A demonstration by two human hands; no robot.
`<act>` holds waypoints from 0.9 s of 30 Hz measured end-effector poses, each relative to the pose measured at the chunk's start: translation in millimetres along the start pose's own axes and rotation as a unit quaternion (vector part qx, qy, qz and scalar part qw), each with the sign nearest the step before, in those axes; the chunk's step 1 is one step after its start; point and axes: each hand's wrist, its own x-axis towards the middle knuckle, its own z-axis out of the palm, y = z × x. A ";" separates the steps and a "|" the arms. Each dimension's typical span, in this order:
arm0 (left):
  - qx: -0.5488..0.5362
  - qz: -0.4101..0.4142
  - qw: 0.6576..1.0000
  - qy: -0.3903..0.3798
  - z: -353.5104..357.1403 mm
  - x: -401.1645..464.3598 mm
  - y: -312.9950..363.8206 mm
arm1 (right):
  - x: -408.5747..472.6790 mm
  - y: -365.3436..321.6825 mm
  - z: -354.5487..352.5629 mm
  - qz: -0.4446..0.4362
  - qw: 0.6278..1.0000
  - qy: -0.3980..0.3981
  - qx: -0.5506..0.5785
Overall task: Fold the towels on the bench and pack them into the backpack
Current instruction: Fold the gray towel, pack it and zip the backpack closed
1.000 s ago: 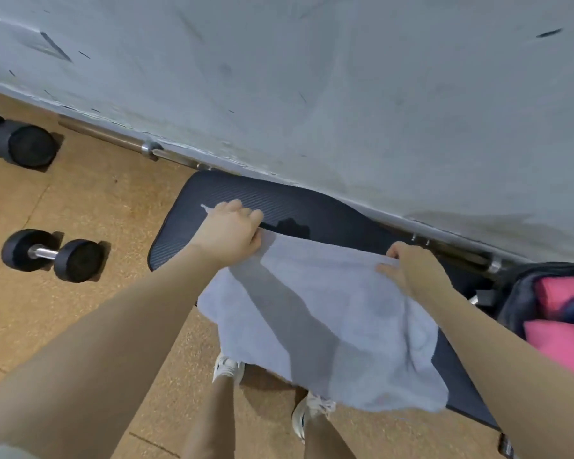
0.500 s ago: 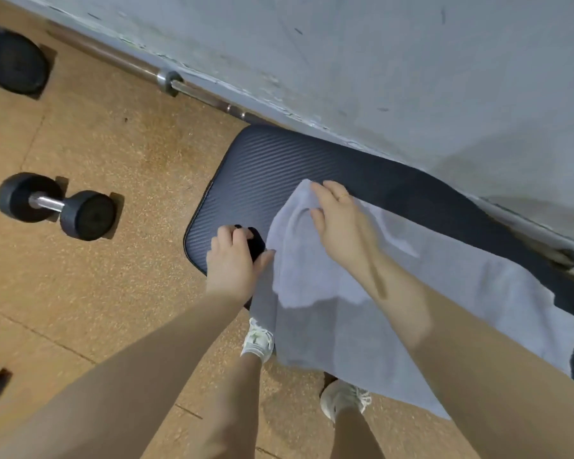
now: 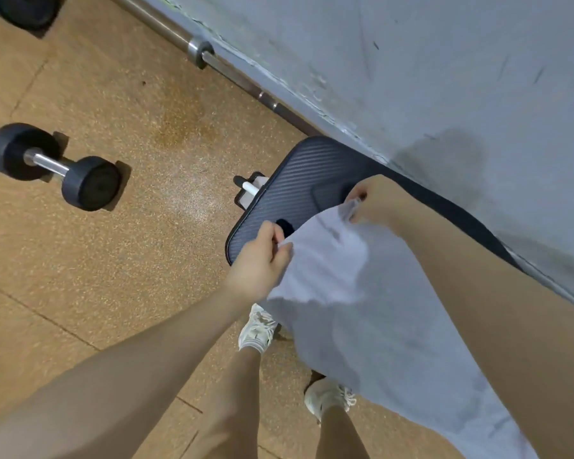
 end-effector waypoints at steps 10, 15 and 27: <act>0.288 -0.025 0.950 0.116 -33.5 29.3 -1.1 | -6.0 -17.1 32.7 -0.088 0.977 0.174 0.084; 0.321 0.143 0.936 0.034 27.3 5.5 3.5 | -72.7 68.8 53.6 0.030 0.983 0.171 0.062; 0.373 0.351 0.842 -0.172 252.6 -82.3 64.7 | -213.8 317.0 80.3 0.243 0.944 0.182 0.132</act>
